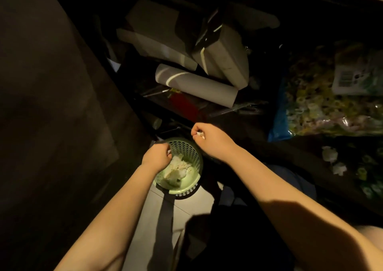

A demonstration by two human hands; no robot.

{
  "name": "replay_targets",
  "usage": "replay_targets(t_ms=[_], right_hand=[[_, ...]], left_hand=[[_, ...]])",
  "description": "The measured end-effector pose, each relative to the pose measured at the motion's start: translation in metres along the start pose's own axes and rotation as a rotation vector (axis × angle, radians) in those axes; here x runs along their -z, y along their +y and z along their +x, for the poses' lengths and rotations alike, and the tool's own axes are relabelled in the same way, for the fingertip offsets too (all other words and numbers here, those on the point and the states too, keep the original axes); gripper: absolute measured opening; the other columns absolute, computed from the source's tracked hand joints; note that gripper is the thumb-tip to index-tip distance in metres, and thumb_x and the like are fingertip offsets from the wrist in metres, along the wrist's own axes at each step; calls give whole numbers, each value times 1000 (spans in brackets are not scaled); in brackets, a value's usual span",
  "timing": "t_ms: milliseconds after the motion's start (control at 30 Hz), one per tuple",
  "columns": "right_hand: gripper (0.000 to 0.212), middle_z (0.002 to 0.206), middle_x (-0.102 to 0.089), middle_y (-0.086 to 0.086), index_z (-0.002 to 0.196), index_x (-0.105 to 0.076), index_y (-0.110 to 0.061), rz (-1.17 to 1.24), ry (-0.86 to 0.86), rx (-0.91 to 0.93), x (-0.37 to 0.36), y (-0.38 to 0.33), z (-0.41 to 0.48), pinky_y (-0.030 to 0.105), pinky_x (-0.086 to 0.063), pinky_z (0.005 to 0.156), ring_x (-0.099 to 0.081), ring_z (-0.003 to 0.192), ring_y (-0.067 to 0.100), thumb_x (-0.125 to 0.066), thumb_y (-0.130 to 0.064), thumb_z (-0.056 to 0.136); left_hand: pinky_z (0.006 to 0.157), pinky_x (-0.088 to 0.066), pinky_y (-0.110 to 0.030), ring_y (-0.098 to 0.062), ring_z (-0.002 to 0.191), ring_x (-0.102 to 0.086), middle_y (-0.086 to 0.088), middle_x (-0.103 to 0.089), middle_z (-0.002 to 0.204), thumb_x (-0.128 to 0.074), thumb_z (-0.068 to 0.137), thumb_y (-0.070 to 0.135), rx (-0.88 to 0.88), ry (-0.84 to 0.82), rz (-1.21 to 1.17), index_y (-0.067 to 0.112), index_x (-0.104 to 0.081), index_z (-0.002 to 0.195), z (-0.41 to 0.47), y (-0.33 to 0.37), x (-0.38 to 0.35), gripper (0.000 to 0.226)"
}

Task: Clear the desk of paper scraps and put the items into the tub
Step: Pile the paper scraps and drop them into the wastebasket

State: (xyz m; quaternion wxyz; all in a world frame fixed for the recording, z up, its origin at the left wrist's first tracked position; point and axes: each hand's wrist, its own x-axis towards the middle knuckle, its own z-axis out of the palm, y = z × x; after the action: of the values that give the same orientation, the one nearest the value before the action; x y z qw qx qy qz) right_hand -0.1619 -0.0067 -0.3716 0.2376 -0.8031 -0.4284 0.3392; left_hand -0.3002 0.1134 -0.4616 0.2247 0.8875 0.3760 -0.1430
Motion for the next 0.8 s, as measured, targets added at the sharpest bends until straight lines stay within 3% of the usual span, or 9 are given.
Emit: replay_targets(t_ms=[100,200,300,433,600,800], right_hand=[[9,81,-56,-3,86,-53,-22,49,-11,-54,-2,7,4,26,-34,67,-49,73,15,-46,-18,91],[11,68,-53,-6,87,-55,-22,108,-33,-102,-5,14,5,26,-36,63,-47,59,9,-46,-21,92],[11,69,-54,-6,90,-58,-19,101,-29,-118,-8,17,5,25,-37,64,-47,61,7,-47,-20,92],[11,74,-56,-5,88,-59,-18,46,-15,-99,-10,17,4,22,-37,58,-49,64,9,-48,-19,91],[11,89,-62,-1,82,-55,-26,-31,-38,-46,-19,11,10,35,-47,74,-59,82,21,-52,-19,89],[7,96,-63,4,91,-61,-15,-135,-94,-6,-45,-5,29,35,-48,76,-59,89,25,-57,-16,86]], left_hand=[[85,-49,-36,-27,107,-57,-12,-60,116,-58,87,34,0,-64,41,11,-56,111,11,0,-10,34],[96,-45,-41,-30,118,-49,-13,-51,127,-64,81,46,18,-123,63,10,-47,126,18,-3,-15,60],[101,-43,-43,-32,123,-46,-14,-46,136,-66,79,47,26,-148,33,9,-39,135,20,-8,-15,73],[103,-40,-37,-29,125,-46,-15,-46,138,-64,84,40,22,-189,17,7,-38,138,16,-14,-7,68],[99,-43,-35,-27,122,-50,-13,-52,134,-60,88,36,22,-225,58,8,-43,136,4,-21,24,58],[92,-49,-41,-25,114,-54,-9,-54,127,-54,89,41,4,-108,180,12,-45,131,-32,-38,57,51]])
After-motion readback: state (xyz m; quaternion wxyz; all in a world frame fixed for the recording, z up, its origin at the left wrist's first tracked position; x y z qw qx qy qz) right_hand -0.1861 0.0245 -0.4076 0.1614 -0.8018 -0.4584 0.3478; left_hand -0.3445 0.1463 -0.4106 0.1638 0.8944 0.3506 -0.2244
